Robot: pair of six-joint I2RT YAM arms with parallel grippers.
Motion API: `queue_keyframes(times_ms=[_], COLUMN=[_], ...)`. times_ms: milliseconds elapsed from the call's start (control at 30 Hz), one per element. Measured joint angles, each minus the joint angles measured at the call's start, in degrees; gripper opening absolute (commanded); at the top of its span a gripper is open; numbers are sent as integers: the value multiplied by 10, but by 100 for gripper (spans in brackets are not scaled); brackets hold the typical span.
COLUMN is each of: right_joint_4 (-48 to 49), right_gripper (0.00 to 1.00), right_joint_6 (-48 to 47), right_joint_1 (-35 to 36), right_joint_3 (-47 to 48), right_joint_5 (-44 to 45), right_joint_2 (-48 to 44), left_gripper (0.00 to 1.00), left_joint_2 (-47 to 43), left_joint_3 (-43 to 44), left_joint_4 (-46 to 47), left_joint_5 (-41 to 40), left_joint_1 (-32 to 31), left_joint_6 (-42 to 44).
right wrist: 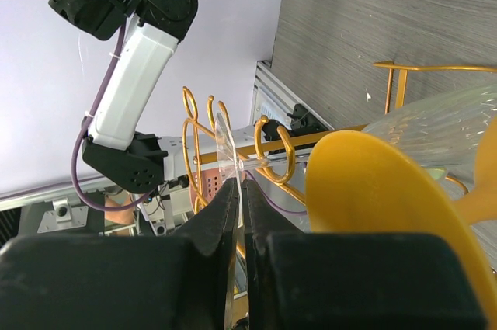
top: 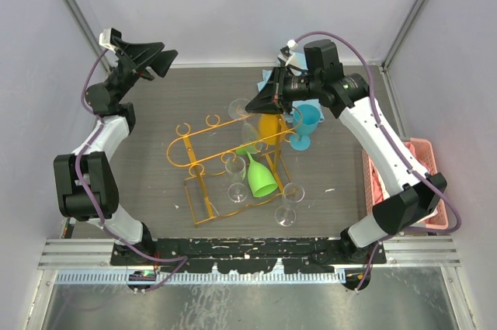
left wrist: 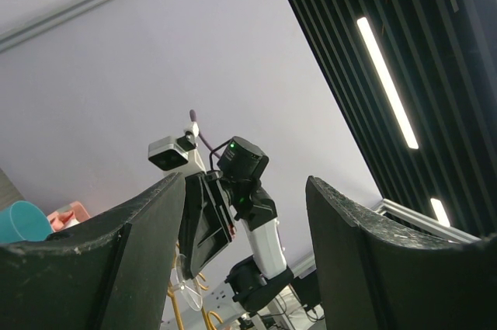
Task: Place the wine glass upside down on the wine glass rack
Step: Turn the wine glass upside down at the wine rack.
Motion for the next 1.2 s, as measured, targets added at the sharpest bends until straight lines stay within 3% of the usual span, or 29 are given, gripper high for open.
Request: queue_keyframes(times_ms=[133, 300, 1200], right_joint_4=[1, 2, 13], right_gripper=[12, 21, 26], right_joint_6=[0, 1, 2], right_joint_1=[1, 5, 11], right_joint_3=[0, 0, -35], right_joint_5=[0, -1, -2], right_joint_2=[3, 4, -12], left_gripper=[65, 65, 65], left_joint_2=[0, 0, -8], left_joint_3=[0, -1, -32], left_joint_4=[0, 0, 0], left_joint_5=[0, 0, -1], left_joint_1=[0, 0, 0], left_joint_6=[0, 0, 3])
